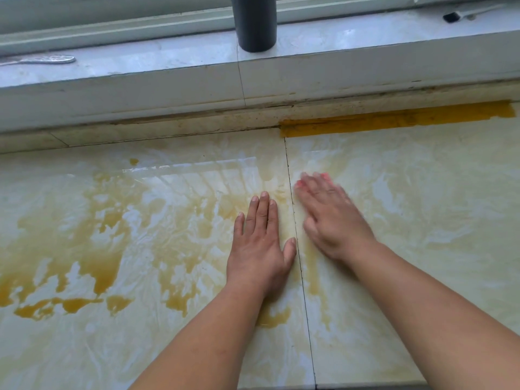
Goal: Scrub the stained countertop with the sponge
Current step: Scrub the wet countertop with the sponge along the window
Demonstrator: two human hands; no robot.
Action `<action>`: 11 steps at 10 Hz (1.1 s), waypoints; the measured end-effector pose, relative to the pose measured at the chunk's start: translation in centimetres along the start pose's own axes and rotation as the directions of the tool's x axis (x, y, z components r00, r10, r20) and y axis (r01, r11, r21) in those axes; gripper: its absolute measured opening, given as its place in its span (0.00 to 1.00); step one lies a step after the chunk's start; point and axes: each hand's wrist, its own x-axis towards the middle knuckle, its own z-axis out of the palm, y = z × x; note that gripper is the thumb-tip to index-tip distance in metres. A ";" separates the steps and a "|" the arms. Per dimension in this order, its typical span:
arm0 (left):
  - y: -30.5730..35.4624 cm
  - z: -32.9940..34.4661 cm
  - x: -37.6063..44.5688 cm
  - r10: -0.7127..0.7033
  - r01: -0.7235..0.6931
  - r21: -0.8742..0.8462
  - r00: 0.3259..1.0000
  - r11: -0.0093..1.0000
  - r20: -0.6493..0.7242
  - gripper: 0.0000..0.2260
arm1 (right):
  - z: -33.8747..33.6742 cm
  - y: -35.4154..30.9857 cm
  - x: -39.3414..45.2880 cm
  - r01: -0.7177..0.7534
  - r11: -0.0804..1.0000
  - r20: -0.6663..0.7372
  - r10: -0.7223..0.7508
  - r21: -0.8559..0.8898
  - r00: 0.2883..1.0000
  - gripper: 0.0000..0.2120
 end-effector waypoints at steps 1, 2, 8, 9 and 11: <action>0.0 -0.1 0.0 -0.002 0.002 0.006 1.000 1.000 0.011 0.36 | -1.2 4.0 -0.7 -0.285 0.958 -0.107 0.287 0.035 0.952 0.34; 0.1 -0.2 0.0 -0.007 0.007 0.014 1.000 1.000 0.019 0.36 | -1.9 5.2 2.4 -0.359 0.932 -0.106 0.362 0.044 0.926 0.33; 0.1 -0.2 0.0 -0.010 0.010 0.007 1.000 1.000 0.013 0.36 | 0.5 3.8 -11.6 -0.070 0.994 -0.005 0.070 -0.078 0.998 0.33; 0.1 -0.3 0.1 -0.015 0.014 0.004 1.000 1.000 0.008 0.35 | -1.6 5.8 -4.6 -0.238 0.971 0.009 0.238 -0.032 0.971 0.31; -0.1 0.0 0.1 -0.005 0.005 0.004 1.000 1.000 -0.009 0.36 | -0.7 3.8 -6.6 -0.218 0.975 0.001 0.218 -0.046 0.976 0.33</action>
